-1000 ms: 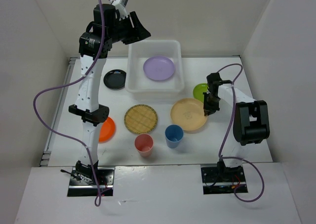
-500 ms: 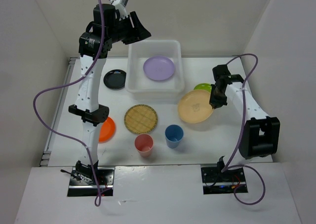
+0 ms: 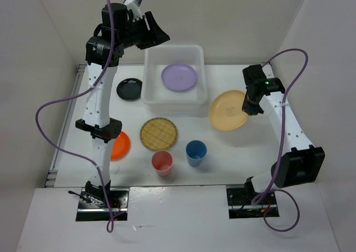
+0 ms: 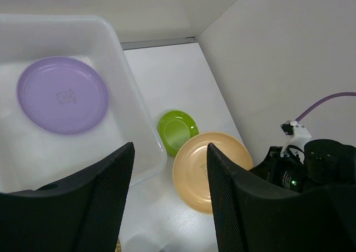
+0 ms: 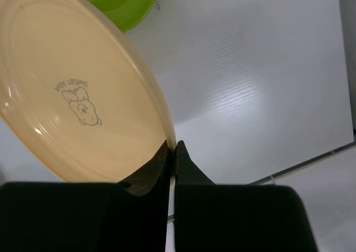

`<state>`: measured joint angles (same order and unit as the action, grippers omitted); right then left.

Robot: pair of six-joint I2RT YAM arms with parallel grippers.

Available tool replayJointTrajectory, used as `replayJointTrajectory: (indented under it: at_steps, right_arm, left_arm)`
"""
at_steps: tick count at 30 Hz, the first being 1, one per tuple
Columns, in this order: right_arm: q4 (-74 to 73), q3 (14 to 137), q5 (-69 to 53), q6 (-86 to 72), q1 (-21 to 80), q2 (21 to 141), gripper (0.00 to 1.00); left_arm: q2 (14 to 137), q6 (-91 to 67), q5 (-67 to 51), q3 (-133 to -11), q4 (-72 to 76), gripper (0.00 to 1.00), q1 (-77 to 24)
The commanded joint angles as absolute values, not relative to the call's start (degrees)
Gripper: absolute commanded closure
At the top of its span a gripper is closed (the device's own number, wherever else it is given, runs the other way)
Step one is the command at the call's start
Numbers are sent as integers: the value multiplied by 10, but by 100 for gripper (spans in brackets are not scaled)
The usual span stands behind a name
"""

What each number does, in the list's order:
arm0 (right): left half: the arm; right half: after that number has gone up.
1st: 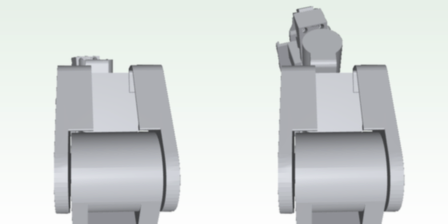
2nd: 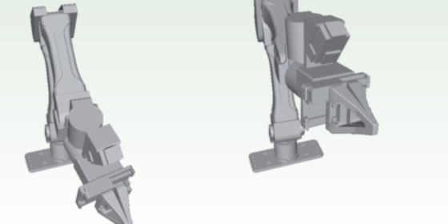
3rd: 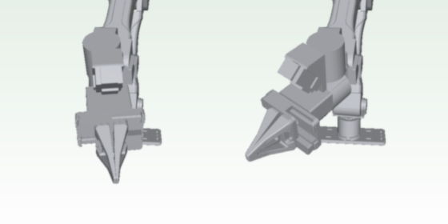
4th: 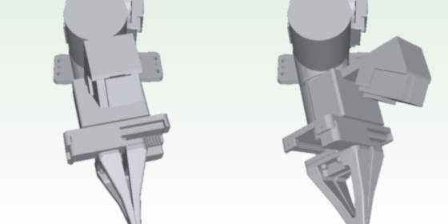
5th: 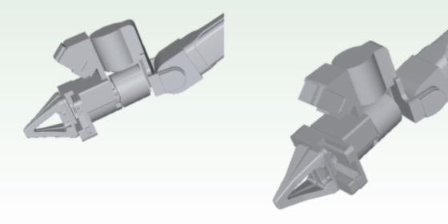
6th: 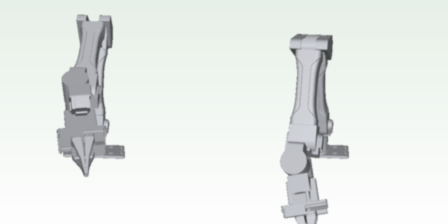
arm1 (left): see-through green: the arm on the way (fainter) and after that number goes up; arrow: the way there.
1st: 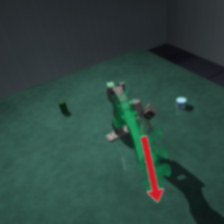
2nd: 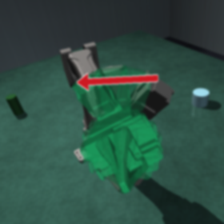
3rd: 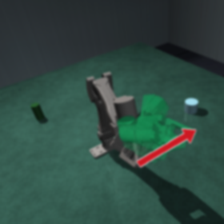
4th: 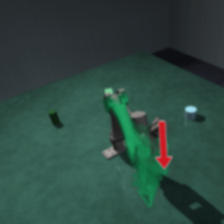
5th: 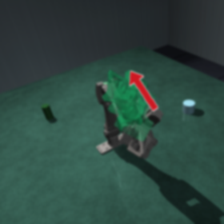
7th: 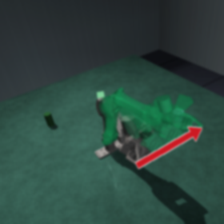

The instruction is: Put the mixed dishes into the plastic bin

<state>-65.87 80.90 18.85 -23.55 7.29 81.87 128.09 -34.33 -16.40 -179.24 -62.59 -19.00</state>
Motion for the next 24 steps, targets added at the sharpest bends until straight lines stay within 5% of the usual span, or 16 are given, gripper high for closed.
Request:
replayJointTrajectory:
  at_steps: [1, 6, 11, 18, 24]
  right_arm:
    - [-702, 875, 244, -278, 110, 787, 100]
    - [-724, 1015, 241, -300, 147, 781, 100]
    - [-556, 1032, 120, -294, 147, 779, 100]
    - [-383, 1046, 58, -319, 160, 938, 100]
    - [-366, 1212, 31, -312, 181, 1149, 100]
  left_arm:
    - [1246, -337, -174, -1796, -608, 38, -192]
    - [1229, -337, -192, -1796, -608, 38, -192]
    - [1187, -337, -165, -1796, -625, 33, -192]
    - [1109, -314, -95, -1796, -689, 27, -192]
    - [1000, -307, 39, -1725, -745, 30, -229]
